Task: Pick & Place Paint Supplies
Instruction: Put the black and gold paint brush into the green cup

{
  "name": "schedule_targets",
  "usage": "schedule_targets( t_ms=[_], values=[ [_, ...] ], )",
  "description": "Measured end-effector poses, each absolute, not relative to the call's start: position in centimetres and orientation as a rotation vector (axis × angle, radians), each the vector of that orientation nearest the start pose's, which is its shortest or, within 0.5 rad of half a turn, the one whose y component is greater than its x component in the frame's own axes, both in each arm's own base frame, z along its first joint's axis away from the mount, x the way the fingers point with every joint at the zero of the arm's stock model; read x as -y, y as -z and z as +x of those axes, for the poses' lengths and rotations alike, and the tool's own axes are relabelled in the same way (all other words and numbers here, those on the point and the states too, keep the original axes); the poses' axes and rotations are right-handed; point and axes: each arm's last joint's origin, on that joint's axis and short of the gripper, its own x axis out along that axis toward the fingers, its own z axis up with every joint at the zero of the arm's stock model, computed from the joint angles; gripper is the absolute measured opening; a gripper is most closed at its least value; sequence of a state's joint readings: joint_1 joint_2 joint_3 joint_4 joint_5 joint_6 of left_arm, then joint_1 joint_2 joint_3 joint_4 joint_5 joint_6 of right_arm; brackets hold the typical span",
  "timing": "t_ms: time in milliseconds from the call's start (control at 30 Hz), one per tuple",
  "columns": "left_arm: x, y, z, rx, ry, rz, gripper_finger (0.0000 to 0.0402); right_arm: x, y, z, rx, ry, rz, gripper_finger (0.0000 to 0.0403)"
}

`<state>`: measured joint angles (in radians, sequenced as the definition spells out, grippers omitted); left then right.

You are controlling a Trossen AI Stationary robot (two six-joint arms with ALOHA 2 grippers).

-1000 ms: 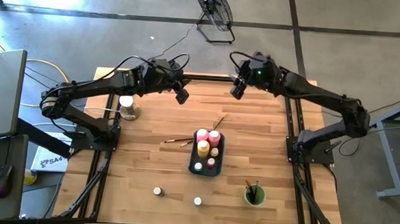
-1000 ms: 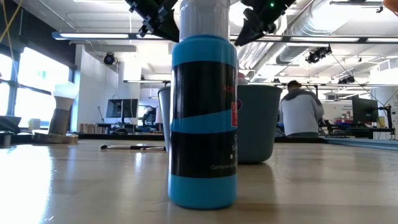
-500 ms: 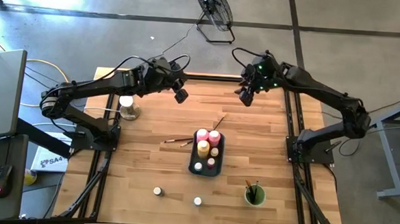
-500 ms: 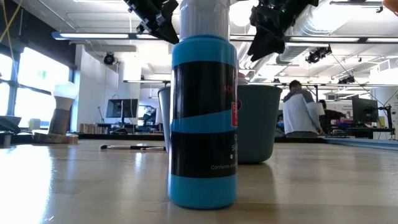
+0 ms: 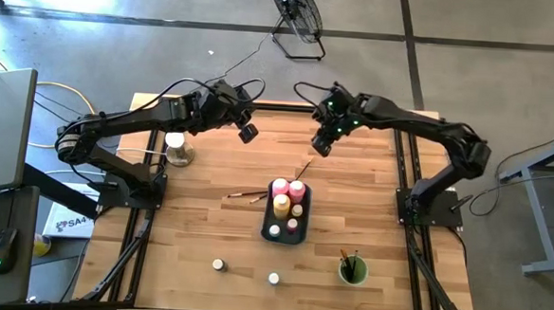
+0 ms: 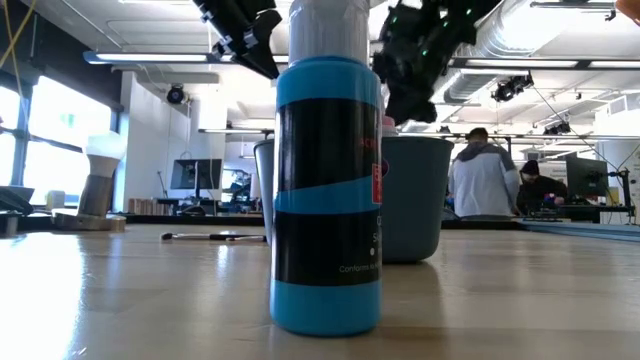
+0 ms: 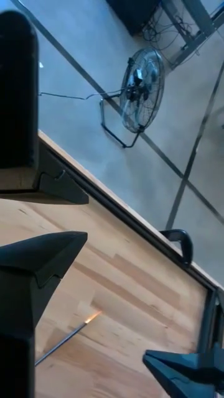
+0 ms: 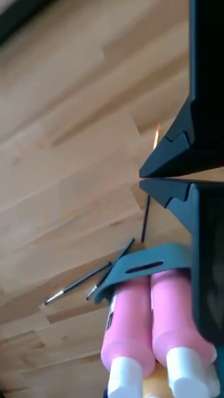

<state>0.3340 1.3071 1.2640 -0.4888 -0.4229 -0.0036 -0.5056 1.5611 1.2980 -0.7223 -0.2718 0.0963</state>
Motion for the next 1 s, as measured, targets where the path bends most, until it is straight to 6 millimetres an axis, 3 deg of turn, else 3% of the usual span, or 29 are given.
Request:
schedule_targets(
  t_ms=[133,533,1000],
  values=[
    [-10.3,-35.9,26.0,-0.552,-0.738,0.021,0.0077,15.2,-26.0,29.8,-0.959,0.24,0.554,0.0003],
    [-10.3,-35.9,26.0,-0.553,-0.737,0.021,0.0077,14.8,-21.5,33.3,-0.997,0.233,0.606,0.0003],
    [-10.3,-35.9,26.0,-0.551,-0.737,0.02,0.0077,14.7,-16.8,32.3,-0.989,0.337,0.663,0.0002]
  ],
)
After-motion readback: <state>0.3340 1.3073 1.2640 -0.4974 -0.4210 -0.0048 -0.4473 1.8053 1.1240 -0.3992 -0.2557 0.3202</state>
